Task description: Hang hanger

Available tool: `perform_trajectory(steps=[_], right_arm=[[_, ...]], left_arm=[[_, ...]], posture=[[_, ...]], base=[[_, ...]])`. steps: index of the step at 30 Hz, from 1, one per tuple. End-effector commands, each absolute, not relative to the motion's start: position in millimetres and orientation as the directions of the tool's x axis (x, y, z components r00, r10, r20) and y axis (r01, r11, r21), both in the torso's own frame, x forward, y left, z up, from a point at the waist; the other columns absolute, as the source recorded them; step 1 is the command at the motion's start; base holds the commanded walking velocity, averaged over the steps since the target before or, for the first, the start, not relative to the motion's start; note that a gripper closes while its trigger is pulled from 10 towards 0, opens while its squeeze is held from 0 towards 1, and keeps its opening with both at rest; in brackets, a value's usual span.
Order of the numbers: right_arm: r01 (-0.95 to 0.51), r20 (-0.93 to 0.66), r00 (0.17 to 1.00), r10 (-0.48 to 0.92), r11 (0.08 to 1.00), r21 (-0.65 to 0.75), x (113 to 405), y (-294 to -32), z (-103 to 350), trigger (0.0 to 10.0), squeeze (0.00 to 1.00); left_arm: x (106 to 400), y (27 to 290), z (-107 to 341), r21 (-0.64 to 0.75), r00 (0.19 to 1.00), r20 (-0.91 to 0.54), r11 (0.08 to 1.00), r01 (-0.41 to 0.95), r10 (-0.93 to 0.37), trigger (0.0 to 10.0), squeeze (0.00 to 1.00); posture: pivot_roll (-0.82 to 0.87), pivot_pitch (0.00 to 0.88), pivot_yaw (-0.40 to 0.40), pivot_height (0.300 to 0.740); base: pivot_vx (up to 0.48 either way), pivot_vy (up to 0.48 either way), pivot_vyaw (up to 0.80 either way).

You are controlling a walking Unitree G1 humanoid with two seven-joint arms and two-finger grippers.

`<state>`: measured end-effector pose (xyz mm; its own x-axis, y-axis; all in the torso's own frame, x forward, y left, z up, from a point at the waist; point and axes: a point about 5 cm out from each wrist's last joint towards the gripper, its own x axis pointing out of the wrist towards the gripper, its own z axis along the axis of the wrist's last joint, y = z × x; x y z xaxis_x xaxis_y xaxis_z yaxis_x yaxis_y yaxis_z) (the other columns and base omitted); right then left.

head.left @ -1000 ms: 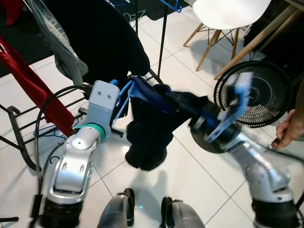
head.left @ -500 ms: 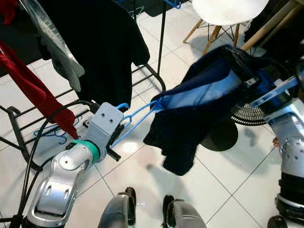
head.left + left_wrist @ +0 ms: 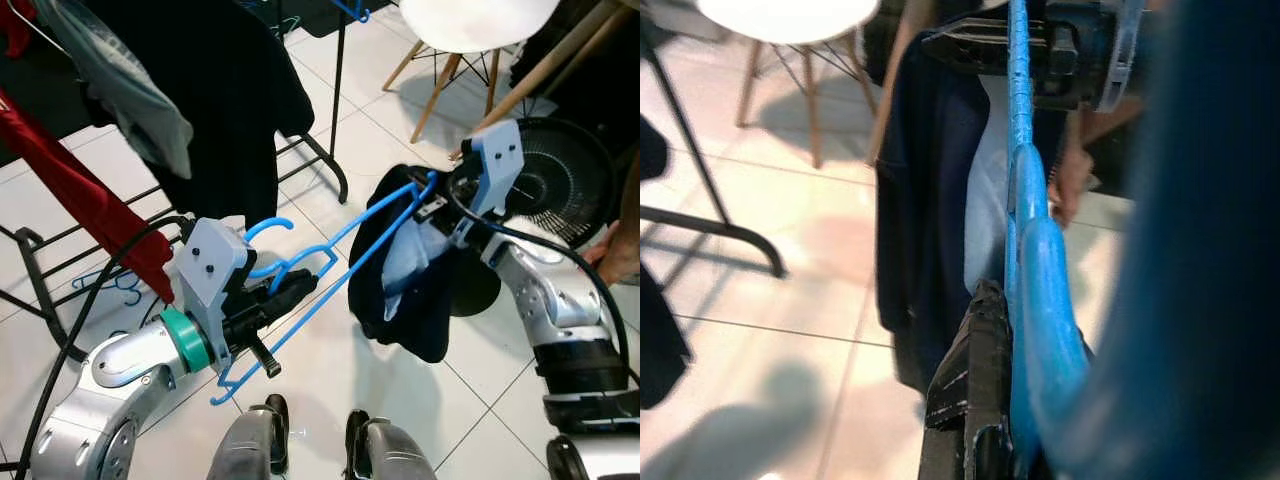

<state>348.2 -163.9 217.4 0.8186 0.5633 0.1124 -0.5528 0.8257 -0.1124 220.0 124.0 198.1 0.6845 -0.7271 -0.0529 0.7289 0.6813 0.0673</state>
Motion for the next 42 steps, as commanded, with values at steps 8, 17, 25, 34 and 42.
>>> perform_trajectory(steps=[8,17,25,34,42], right_arm=[[-0.775,0.148,0.579,0.802,0.598,-0.206,333,-145,244,10.0,0.0],[-0.734,-0.036,0.637,0.77,0.591,-0.336,325,-184,227,10.0,0.0],[-0.608,-0.052,0.702,0.711,0.558,-0.565,343,-189,241,10.0,0.0],[-0.577,0.085,0.712,0.697,0.65,-0.494,350,-180,255,10.0,0.0],[-0.534,0.194,0.775,0.602,0.787,-0.309,354,-181,233,10.0,0.0]], left_arm=[[255,149,189,0.106,0.903,-0.077,0.898,0.428,-0.422,10.0,0.0],[255,162,194,0.162,0.928,-0.057,0.914,0.373,-0.368,10.0,0.0],[241,149,188,0.211,0.863,-0.076,0.838,0.503,-0.499,10.0,0.0],[235,150,192,0.296,0.846,-0.083,0.797,0.526,-0.527,10.0,0.0],[220,150,177,0.36,0.719,-0.278,0.625,0.693,-0.637,10.0,0.0]], posture=[[0.01,0.191,0.051,0.74],[0.01,0.205,0.059,0.74],[0.02,0.205,0.067,0.74],[0.02,0.197,0.065,0.74],[0.03,0.185,0.079,0.74]], base=[[0.0,0.0,0.0],[0.0,0.0,0.0],[0.0,0.0,0.0],[0.0,0.0,0.0],[0.0,0.0,0.0]])
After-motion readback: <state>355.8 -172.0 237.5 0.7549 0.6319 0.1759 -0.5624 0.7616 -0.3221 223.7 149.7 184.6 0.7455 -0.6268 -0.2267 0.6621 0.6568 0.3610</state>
